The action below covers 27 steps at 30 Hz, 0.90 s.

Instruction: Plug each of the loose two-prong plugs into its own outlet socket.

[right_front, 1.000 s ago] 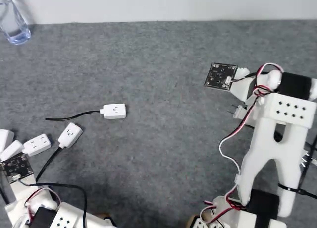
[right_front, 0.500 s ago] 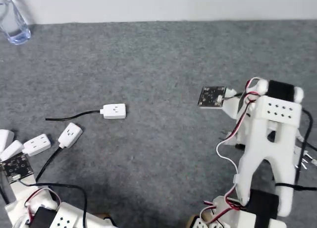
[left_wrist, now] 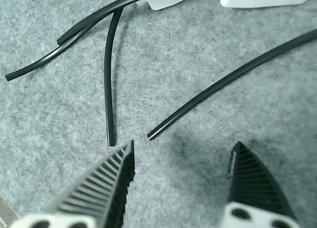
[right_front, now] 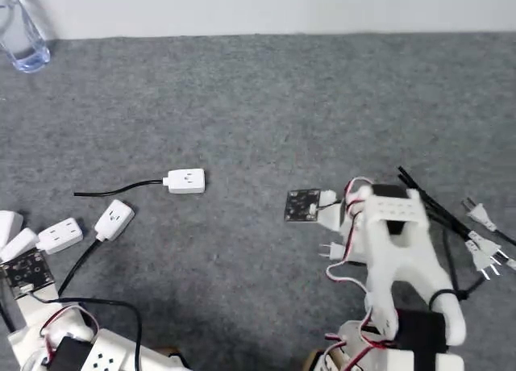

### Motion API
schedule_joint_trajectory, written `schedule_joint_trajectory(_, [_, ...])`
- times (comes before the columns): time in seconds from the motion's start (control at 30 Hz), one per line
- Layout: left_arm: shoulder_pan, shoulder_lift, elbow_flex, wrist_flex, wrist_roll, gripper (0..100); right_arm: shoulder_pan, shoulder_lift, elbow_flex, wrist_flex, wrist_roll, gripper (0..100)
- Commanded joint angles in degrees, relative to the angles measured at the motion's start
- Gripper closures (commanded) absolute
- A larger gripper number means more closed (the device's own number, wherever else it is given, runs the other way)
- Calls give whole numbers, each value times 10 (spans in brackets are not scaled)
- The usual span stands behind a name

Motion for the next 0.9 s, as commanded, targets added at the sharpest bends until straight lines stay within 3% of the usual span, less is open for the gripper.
schedule_joint_trajectory(0.0, [4, 0, -4, -5, 0, 705, -19, -15, 1, -71, -40, 991])
schedule_joint_trajectory(0.33, [4, 0, -4, -5, 0, 705, -15, -15, 3, -108, -60, 976])
schedule_joint_trajectory(0.57, [4, 0, -4, -5, 0, 705, -1, -22, 26, -107, -61, 687])
schedule_joint_trajectory(0.77, [8, 0, -4, -4, -1, 705, -7, -39, 6, -44, -62, 776])
schedule_joint_trajectory(0.87, [12, 0, -10, -2, -4, 705, -25, -93, 0, 6, -66, 768])
